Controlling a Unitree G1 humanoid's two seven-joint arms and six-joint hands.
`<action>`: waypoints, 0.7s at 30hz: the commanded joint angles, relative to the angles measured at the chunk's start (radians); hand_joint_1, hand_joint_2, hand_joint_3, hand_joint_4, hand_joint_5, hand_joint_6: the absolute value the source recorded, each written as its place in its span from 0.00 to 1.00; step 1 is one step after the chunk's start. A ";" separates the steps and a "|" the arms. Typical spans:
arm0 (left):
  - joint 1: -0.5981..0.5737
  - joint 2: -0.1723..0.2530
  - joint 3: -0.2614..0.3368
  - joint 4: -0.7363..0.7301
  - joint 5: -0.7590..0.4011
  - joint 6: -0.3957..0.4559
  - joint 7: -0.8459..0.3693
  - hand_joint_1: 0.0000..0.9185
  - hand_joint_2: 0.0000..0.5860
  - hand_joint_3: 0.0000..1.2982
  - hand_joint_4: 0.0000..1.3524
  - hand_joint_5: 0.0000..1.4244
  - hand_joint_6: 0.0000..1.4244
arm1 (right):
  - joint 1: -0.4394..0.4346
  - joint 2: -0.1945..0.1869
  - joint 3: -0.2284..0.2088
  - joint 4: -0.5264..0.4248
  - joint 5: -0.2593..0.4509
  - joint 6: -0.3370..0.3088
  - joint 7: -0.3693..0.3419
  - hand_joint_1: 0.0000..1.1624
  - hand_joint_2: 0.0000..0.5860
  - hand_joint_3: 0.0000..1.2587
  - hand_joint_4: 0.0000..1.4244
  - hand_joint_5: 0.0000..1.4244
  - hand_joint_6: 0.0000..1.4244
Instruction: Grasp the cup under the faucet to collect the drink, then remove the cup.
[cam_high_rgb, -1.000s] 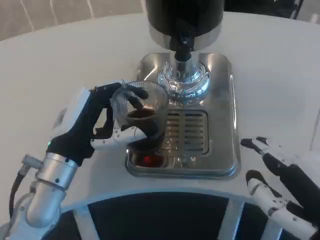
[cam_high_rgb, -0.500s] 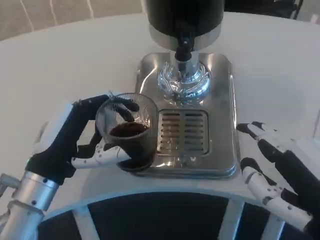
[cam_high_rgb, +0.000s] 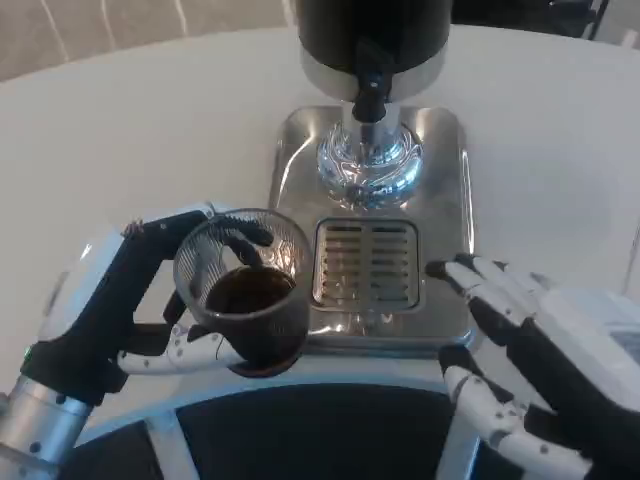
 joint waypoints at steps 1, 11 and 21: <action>0.054 0.011 0.024 -0.091 -0.055 -0.017 -0.027 0.66 0.00 0.70 0.81 0.95 0.55 | 0.069 0.057 -0.027 -0.015 0.059 -0.108 -0.008 0.00 0.95 0.04 0.00 0.00 0.00; 0.142 0.008 0.055 -0.174 -0.088 -0.003 -0.074 0.66 0.00 0.70 0.81 0.95 0.55 | 0.152 0.123 -0.008 -0.015 0.066 -0.253 -0.006 0.00 0.96 0.04 0.00 0.00 0.00; 0.183 0.009 0.076 -0.213 -0.114 0.008 -0.114 0.66 0.00 0.70 0.81 0.95 0.55 | 0.139 0.141 0.016 -0.015 0.033 -0.245 0.008 0.00 0.97 0.04 0.00 0.00 0.00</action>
